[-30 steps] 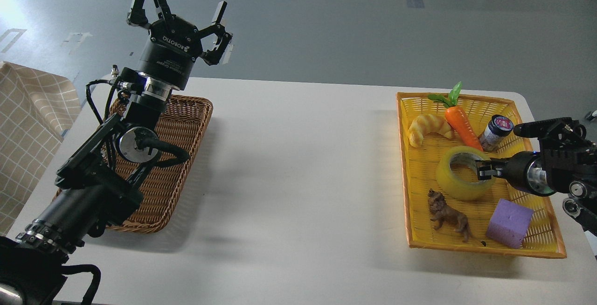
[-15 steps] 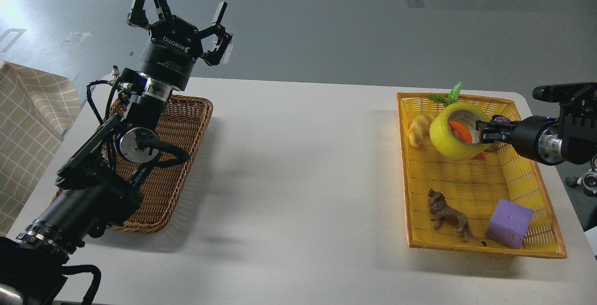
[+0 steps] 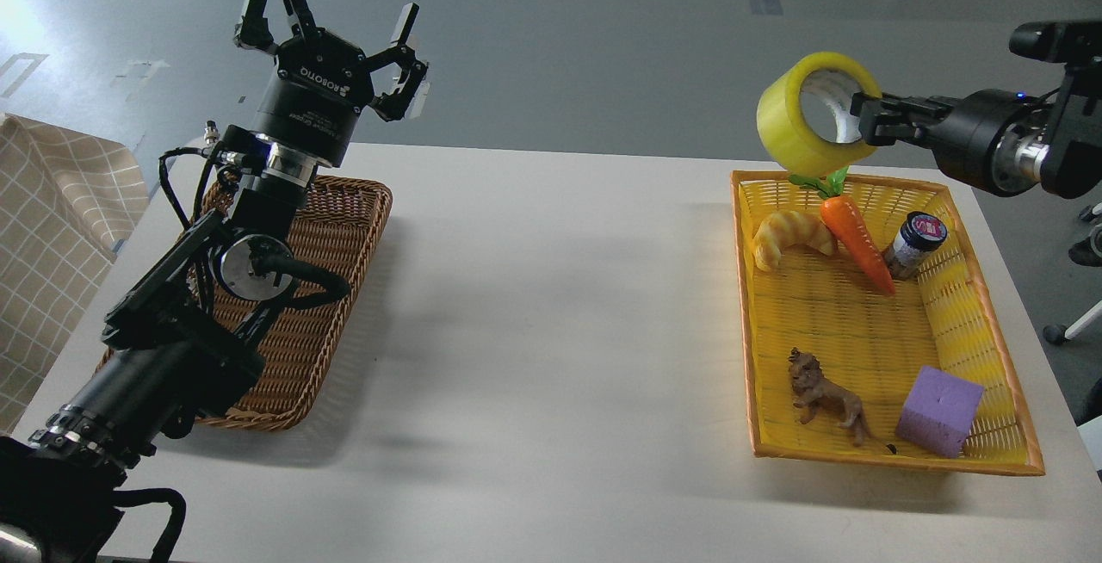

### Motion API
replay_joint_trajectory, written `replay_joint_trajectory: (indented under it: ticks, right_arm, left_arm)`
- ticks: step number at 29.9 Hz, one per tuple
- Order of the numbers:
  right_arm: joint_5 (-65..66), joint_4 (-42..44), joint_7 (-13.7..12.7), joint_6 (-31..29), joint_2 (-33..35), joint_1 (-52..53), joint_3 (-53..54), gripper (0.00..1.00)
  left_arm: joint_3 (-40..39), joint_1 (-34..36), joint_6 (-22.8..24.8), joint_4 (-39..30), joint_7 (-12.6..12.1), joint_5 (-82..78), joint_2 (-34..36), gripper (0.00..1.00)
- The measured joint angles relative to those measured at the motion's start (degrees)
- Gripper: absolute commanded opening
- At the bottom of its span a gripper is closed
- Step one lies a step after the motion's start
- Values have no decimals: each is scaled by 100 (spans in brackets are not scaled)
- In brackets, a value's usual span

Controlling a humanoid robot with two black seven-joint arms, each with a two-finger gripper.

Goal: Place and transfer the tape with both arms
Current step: 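Lift the tape roll out of the tray and carry it toward the table center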

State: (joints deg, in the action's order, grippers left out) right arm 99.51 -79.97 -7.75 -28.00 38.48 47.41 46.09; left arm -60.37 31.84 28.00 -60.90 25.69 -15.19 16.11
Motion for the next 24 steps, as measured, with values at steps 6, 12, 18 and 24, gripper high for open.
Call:
replay_joint_trajectory:
  ticks: [6, 12, 18, 24]
  right_arm:
    - [48, 185, -6, 0, -594, 394, -667, 0]
    - [69, 693, -11, 0, -1320, 533, -1004, 0]
    - [151, 1096, -17, 0, -1979, 624, -1323, 0]
    - [199, 1632, -17, 0, -2606, 649, -1506, 0]
  left_arm:
    - [-6, 0, 0, 0, -3, -1, -2, 98]
    - [-11, 0, 0, 0, 5, -1, -15, 98]
    - [-11, 0, 0, 0, 6, -1, -20, 98]
    - [-11, -2, 0, -1, 5, -1, -20, 98]
